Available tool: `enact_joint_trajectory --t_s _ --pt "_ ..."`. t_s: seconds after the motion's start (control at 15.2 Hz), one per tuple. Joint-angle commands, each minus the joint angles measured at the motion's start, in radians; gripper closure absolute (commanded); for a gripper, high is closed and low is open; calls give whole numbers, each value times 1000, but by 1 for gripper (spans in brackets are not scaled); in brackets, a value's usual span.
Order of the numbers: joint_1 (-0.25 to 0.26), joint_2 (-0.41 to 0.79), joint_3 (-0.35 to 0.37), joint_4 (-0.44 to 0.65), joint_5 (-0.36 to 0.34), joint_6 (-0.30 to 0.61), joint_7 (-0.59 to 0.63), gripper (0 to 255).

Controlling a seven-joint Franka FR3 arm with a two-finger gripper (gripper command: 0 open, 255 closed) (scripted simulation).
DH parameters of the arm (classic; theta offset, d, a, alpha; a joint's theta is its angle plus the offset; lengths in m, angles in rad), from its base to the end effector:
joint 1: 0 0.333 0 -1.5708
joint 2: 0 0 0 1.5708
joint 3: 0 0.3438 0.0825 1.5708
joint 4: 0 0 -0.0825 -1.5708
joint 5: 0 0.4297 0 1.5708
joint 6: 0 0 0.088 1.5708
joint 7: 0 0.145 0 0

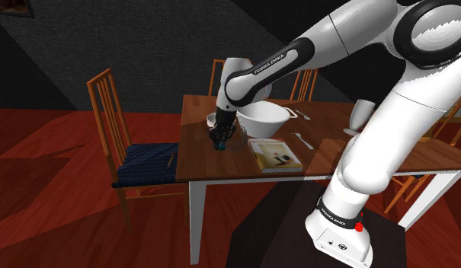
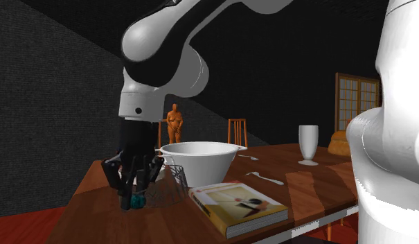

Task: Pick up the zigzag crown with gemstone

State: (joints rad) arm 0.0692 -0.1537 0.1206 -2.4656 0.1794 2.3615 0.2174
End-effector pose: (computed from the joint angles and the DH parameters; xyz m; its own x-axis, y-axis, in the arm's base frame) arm 0.4870 0.0997 0.3155 0.9880 -0.1535 0.0170 -0.1504 -0.9813 -0.1198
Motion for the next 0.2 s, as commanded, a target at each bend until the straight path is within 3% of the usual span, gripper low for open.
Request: enact_joint_trajectory --t_s 0.0,0.13 --pt "-1 -16 -1 14 -3 -30 4 255" --pt "-1 -18 -1 14 -3 -32 4 255"
